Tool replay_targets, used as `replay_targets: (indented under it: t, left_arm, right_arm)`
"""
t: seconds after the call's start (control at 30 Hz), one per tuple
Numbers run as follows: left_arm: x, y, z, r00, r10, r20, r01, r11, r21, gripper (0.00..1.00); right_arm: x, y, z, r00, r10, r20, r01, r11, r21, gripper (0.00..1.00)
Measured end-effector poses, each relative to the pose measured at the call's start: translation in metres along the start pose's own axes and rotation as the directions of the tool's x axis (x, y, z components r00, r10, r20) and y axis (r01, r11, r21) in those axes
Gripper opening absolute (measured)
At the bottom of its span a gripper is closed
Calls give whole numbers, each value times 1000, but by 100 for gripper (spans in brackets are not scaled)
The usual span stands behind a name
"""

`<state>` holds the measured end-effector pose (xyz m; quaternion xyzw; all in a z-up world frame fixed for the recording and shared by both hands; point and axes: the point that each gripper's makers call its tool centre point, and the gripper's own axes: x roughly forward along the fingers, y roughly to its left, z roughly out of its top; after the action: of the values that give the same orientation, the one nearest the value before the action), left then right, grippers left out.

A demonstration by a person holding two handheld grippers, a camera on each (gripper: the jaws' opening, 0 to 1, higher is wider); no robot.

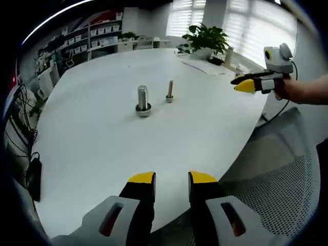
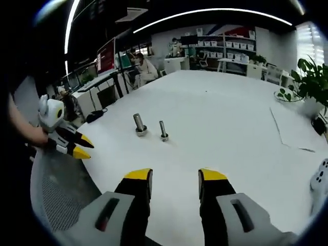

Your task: Place the washer onto the threaded stud by aligning its center hole with the stud, sliding it down to the base, and recovering from edge contact or off-axis alignment until the washer reaches the visible bottom stop.

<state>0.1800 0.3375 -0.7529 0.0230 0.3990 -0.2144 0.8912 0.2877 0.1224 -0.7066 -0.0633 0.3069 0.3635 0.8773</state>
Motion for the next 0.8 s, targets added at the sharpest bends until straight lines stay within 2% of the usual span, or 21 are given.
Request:
replay_targets:
  t: [0.1, 0.23, 0.8]
  left_arm:
    - [0, 1, 0, 1000, -1, -1, 1, 1000, -11, 23]
    - [0, 1, 1, 1000, -1, 4, 1, 1000, -9, 23]
    - [0, 3, 2, 1000, 2, 11, -2, 1000, -15, 22]
  right_arm:
    - [-2, 1, -2, 1000, -7, 3, 7, 1000, 7, 40]
    - [-5, -5, -6, 999, -40, 24, 39, 997, 72, 40]
    - [-10, -12, -18, 998, -68, 14, 67, 996, 60, 40]
